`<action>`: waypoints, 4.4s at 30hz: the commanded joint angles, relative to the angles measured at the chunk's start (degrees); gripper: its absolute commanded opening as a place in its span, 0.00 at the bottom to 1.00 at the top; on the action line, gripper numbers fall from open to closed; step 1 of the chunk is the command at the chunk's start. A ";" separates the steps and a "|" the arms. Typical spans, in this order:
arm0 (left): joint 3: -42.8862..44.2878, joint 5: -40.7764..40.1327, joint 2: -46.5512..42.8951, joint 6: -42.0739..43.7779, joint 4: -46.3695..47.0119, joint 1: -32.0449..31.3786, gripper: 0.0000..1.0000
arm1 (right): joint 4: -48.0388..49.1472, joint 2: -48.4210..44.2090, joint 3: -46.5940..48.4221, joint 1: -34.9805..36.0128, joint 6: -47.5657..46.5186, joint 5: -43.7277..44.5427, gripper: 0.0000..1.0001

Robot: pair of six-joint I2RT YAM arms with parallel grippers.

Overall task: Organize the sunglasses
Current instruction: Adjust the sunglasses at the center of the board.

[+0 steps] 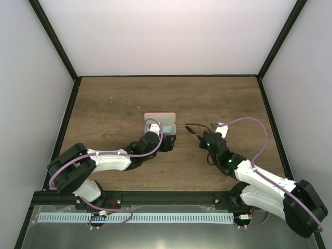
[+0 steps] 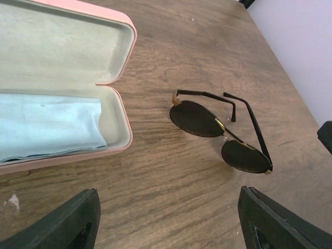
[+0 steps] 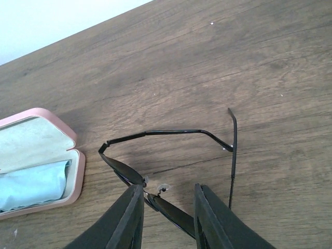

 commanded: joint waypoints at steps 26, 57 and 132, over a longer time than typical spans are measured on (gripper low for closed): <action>0.41 -0.78 2.00 1.60 -1.64 -1.71 0.75 | 5.54 13.84 2.30 -4.13 -3.10 -10.00 0.12; 0.27 -1.61 2.35 1.42 -2.97 -1.72 0.75 | 11.26 13.49 -1.87 -4.18 -2.26 -17.24 0.12; -1.81 -1.81 1.72 2.02 -5.07 -1.67 0.76 | 12.76 16.53 -2.68 -6.02 -7.34 -21.96 0.27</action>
